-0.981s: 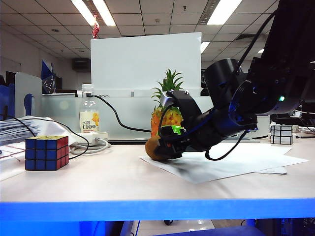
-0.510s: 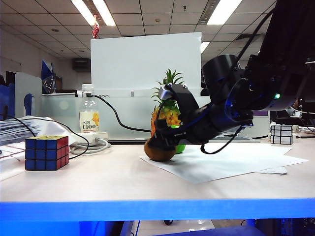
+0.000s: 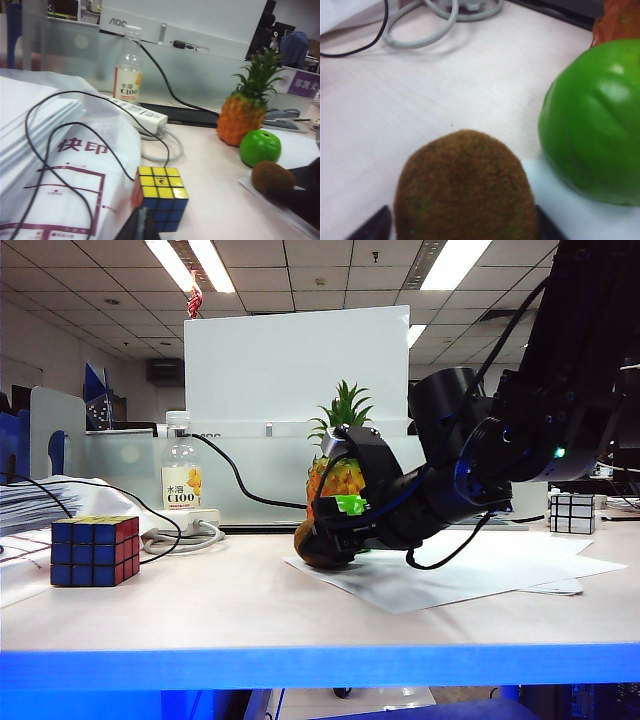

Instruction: Arrange all the fruits from large to small from left to right in a row.

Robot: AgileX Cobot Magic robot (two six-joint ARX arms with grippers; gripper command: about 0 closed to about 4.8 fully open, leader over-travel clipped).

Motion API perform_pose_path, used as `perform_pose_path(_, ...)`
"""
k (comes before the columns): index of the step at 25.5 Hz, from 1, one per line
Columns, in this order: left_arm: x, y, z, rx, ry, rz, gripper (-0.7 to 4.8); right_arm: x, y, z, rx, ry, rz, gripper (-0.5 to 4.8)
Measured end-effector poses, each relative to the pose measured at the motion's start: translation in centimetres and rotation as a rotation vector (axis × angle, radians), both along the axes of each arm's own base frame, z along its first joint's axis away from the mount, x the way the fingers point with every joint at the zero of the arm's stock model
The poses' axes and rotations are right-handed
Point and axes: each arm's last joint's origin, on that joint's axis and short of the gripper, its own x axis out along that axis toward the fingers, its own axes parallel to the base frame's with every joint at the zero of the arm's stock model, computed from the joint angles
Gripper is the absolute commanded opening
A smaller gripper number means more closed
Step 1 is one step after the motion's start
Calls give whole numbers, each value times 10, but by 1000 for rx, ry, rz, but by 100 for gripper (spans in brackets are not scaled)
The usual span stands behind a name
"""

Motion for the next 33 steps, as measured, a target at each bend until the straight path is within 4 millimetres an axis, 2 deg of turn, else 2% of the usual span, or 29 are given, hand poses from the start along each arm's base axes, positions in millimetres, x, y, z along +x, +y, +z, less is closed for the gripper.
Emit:
perform_pose_path(2,0,-1,0,2,-1,-22,-6,-1,3,0,2,-2,8,176)
perform_pose_path(5,-1,-3,0,23,-7,-99,-6,-3,8,2,5,-9,21,174)
perform_pose_path(8,-3,-8,2,81,-44,-304,-6,-4,10,2,5,-9,27,79)
perform_pose_path(13,-4,-10,4,97,-72,-372,-6,-7,15,2,9,-6,45,73)
perform_pose_path(14,-5,-10,4,97,-72,-378,-6,-8,16,3,7,-4,46,55)
perform_pose_path(15,-5,-10,4,99,-72,-385,-6,-8,16,5,5,0,47,-4)
perform_pose_path(18,-5,-11,4,102,-78,-415,-6,-12,13,21,-16,29,40,-5)
perform_pose_path(20,-6,-12,4,105,-80,-443,-6,-18,8,40,-29,39,35,-5)
perform_pose_path(23,-6,-12,5,107,-86,-465,-6,-33,-4,55,-33,40,29,-5)
perform_pose_path(28,-8,-18,9,104,-127,-552,-6,-83,-40,83,-91,-40,-153,-5)
perform_pose_path(33,-10,-23,9,100,-131,-609,-6,-109,-63,85,-156,-48,-294,-5)
